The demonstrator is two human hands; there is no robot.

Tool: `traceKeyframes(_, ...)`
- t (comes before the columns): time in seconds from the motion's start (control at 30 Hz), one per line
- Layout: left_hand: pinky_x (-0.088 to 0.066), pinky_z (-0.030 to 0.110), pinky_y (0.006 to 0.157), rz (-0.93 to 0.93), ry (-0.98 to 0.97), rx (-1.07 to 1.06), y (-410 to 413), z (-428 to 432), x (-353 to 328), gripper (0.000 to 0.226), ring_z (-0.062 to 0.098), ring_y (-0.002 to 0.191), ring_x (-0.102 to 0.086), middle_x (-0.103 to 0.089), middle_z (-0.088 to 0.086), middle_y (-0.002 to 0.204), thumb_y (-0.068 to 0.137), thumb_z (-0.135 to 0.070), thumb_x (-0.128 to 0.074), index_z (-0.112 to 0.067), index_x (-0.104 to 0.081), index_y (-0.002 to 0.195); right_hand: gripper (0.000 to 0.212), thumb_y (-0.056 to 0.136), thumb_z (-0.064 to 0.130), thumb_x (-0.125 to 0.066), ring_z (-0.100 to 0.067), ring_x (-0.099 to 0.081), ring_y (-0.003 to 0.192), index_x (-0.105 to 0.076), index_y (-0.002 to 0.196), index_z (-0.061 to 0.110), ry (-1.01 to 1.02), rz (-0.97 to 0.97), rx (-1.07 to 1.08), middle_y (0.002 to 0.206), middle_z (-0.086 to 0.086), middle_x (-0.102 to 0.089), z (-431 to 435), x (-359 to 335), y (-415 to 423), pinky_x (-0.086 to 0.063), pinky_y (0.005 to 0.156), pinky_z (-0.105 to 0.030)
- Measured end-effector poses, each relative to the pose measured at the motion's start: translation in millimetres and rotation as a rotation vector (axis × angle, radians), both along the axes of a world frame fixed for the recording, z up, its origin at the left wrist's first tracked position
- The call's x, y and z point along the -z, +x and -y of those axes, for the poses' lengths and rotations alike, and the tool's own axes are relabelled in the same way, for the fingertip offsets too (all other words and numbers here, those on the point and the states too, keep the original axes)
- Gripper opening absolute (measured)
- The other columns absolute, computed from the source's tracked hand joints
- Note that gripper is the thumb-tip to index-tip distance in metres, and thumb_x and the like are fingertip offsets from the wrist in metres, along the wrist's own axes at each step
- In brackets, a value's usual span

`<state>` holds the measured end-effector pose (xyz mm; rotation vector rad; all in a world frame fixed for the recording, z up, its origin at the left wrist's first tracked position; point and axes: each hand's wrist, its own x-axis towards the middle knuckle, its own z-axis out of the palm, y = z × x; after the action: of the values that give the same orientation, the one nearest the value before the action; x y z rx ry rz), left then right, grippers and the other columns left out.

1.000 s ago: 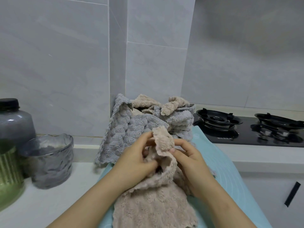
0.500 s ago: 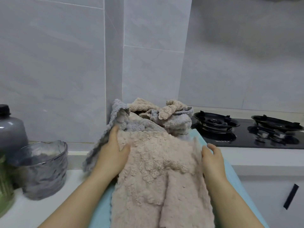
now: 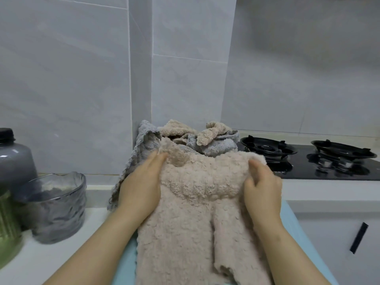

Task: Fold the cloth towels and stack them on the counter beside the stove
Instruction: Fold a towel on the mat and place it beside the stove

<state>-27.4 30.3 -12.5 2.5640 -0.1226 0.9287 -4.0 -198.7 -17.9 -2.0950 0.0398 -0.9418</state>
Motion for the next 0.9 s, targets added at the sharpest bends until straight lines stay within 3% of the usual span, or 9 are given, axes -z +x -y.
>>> traceKeyframes(0.1,-0.036,0.038,0.101,-0.133,0.267,-0.152,5.5,2.7,11.2,0.065,0.028,0.134,-0.029,0.003,0.001,0.158,0.092,-0.011,-0.041,-0.026,-0.012,0.148,0.046,0.090,0.017,-0.045,-0.031,-0.026,0.131,-0.044,0.134,0.031,-0.295,-0.368,0.095,0.156,-0.001,-0.016,1.7,4.5,-1.5,-0.029,0.102,-0.041)
traceKeyframes(0.17,-0.044,0.043,0.090,-0.050,0.300,-0.214,3.4,3.9,12.8,0.064,0.036,0.119,-0.043,-0.015,0.011,0.155,0.082,-0.014,-0.059,-0.022,-0.035,0.141,0.048,0.090,0.023,-0.045,-0.029,-0.018,0.136,-0.040,0.137,0.033,-0.326,-0.383,0.144,0.158,-0.001,-0.006,1.9,6.6,-6.6,-0.025,0.105,-0.042)
traceKeyframes(0.27,-0.050,0.043,0.067,0.136,0.177,-0.232,-2.7,3.4,12.7,0.052,0.037,0.087,-0.057,-0.055,0.017,0.122,0.058,-0.007,-0.077,-0.014,-0.064,0.108,0.041,0.084,0.015,-0.054,-0.032,-0.032,0.128,-0.056,0.124,0.024,-0.285,-0.221,0.200,0.147,-0.008,-0.033,-6.5,9.7,-17.7,-0.029,0.099,-0.043)
traceKeyframes(0.33,-0.045,0.034,0.064,0.153,0.111,-0.090,-17.9,6.0,8.0,0.033,0.029,0.080,-0.056,-0.055,0.006,0.104,0.066,-0.014,-0.072,-0.018,-0.065,0.099,0.028,0.073,0.010,-0.062,-0.035,-0.053,0.100,-0.068,0.099,0.018,-0.324,-0.024,0.158,0.113,-0.010,-0.059,-17.3,10.3,-29.0,-0.040,0.080,-0.043)
traceKeyframes(0.43,-0.042,0.027,0.072,-0.087,0.137,0.222,-41.1,12.7,7.5,0.031,0.007,0.093,-0.048,-0.040,-0.017,0.111,0.083,-0.048,-0.041,-0.037,-0.056,0.108,0.019,0.072,0.027,-0.052,-0.022,-0.058,0.076,-0.065,0.086,0.024,-0.448,0.064,-0.049,0.082,0.004,-0.054,-25.0,0.7,-58.1,-0.038,0.065,-0.030)
traceKeyframes(0.57,-0.036,0.018,0.098,-0.408,0.234,0.485,-78.8,11.8,12.4,0.023,-0.007,0.118,-0.038,-0.023,-0.033,0.130,0.088,-0.056,-0.045,-0.051,-0.041,0.111,0.031,0.091,0.050,-0.037,-0.006,-0.041,0.097,-0.046,0.115,0.034,-0.561,-0.161,-0.318,0.099,0.014,-0.040,2.8,9.7,-91.2,-0.033,0.082,-0.022)
traceKeyframes(0.73,0.002,0.013,0.111,-0.621,0.357,0.566,-101.7,-13.0,28.7,0.073,-0.014,0.135,0.005,-0.001,-0.038,0.140,0.059,-0.089,-0.028,-0.063,-0.015,0.126,0.063,0.081,0.059,-0.057,-0.001,-0.031,0.124,-0.036,0.136,0.036,-0.691,-0.506,-0.562,0.128,0.018,-0.036,33.4,19.6,-115.6,-0.024,0.106,-0.019)
traceKeyframes(0.83,-0.002,-0.004,0.101,-0.542,0.235,0.580,-104.2,-14.9,31.0,0.068,-0.030,0.123,-0.002,-0.017,-0.042,0.131,0.048,-0.095,-0.024,-0.065,-0.034,0.108,0.062,0.076,0.064,-0.053,0.001,-0.035,0.121,-0.051,0.128,0.031,-0.645,-0.425,-0.591,0.119,0.022,-0.040,36.0,25.3,-114.6,-0.023,0.102,-0.011)
traceKeyframes(0.9,-0.017,-0.007,0.096,-0.417,0.171,0.526,-107.1,-15.1,33.7,0.068,-0.037,0.115,-0.018,-0.035,-0.043,0.121,0.051,-0.094,-0.030,-0.055,-0.053,0.102,0.056,0.076,0.062,-0.043,-0.002,-0.044,0.116,-0.063,0.113,0.025,-0.619,-0.335,-0.581,0.114,0.020,-0.050,34.6,27.8,-114.9,-0.023,0.092,0.000)
